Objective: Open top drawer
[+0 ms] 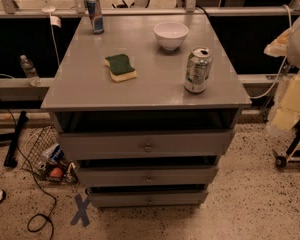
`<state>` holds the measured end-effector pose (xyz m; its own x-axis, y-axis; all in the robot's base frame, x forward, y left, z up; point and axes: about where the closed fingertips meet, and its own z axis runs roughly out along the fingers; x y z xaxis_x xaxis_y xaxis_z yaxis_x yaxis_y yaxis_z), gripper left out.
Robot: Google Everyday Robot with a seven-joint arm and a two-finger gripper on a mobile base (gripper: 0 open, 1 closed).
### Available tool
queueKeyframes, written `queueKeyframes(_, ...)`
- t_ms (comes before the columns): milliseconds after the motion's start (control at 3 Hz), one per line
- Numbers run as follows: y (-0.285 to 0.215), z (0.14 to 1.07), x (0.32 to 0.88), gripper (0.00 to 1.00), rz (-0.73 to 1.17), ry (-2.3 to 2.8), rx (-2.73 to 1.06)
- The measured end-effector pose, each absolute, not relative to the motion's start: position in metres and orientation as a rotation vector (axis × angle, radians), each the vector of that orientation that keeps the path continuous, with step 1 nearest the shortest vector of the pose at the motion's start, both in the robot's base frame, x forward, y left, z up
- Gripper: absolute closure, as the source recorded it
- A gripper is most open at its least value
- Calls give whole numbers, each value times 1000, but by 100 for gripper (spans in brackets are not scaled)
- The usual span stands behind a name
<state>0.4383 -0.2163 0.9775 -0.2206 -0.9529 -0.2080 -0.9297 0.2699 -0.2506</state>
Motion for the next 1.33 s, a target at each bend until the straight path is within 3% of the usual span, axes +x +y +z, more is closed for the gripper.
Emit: queueKeyframes(1333, -223, 892, 418, 0, -51, 2127, -1772)
